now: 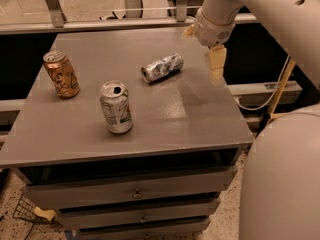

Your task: Knock redbull can over

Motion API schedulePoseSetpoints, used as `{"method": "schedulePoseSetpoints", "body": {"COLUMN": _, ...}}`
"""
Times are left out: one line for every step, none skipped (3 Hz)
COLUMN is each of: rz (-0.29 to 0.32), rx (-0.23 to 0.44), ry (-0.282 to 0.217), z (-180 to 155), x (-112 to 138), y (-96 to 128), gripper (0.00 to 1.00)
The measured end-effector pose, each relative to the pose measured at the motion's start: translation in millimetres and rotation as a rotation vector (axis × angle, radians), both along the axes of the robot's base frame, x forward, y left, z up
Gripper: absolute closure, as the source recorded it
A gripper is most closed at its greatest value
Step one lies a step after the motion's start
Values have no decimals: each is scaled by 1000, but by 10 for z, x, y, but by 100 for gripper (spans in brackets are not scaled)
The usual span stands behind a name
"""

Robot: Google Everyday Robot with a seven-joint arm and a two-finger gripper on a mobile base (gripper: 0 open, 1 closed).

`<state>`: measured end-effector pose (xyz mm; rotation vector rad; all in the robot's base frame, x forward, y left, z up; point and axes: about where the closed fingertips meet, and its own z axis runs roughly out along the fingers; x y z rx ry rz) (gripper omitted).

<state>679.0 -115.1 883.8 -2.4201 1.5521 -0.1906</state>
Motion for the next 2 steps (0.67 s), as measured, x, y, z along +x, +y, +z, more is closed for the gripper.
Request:
{"method": "schedulePoseSetpoints", "body": {"rz": -110, "rx": 114, "ry": 27, "z": -88, "x": -173, "y": -335, "gripper": 0}}
{"method": "schedulePoseSetpoints", "body": {"rz": -244, "rx": 238, "ry": 56, "z": -205, "x": -473, "y": -734, "gripper": 0}}
